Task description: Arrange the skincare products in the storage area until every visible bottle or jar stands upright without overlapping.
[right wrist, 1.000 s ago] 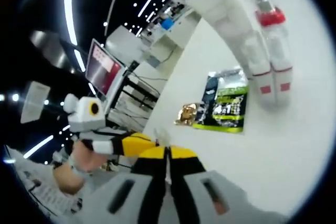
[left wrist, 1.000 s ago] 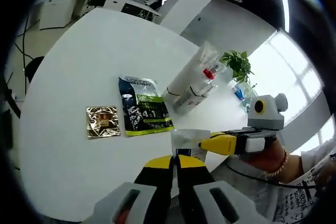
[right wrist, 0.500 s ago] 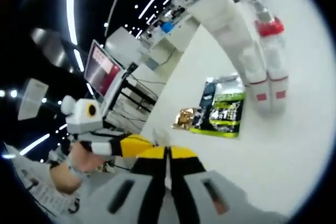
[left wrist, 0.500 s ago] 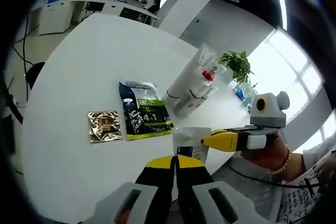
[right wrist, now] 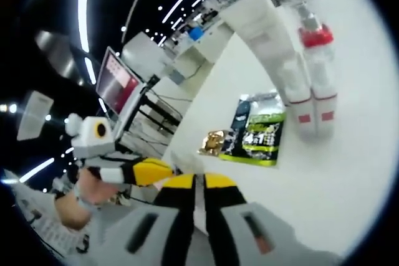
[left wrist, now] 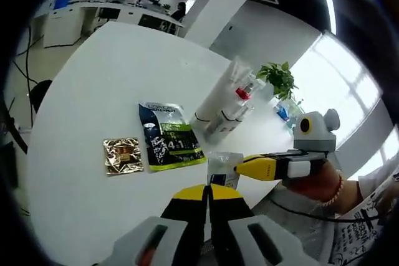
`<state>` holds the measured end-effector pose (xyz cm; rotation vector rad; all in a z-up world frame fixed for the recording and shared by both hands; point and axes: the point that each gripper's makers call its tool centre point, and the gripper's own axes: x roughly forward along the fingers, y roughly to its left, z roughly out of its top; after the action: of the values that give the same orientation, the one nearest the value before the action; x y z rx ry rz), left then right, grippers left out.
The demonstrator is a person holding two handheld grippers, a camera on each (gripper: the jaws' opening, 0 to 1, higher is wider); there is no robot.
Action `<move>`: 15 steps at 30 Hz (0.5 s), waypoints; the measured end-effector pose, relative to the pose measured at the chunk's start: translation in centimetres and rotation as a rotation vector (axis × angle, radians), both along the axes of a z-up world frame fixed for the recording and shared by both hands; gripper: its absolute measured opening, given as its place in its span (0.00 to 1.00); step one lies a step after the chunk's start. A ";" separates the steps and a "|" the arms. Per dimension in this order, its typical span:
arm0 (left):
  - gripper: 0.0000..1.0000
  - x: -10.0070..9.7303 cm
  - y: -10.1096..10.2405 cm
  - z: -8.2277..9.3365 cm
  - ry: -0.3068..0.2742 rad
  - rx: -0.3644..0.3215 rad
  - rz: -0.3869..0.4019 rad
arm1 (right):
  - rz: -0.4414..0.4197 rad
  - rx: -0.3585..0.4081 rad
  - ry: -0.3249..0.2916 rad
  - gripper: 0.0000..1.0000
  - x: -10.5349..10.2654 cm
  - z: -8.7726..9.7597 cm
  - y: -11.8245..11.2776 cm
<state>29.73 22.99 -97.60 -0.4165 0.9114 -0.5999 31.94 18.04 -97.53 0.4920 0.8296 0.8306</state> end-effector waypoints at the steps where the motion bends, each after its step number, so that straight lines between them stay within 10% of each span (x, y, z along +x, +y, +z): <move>1: 0.01 0.1 0.0 0.0 -0.004 0.001 0.001 | -0.001 0.000 -0.001 0.04 0.0 0.0 0.0; 15: 0.01 0.5 0.5 0.0 -0.052 0.054 0.001 | -0.021 -0.060 -0.018 0.01 0.4 -0.7 -0.8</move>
<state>30.18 23.46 -97.59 -0.3517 0.8759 -0.5819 32.38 17.19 -98.28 0.4389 0.8294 0.7877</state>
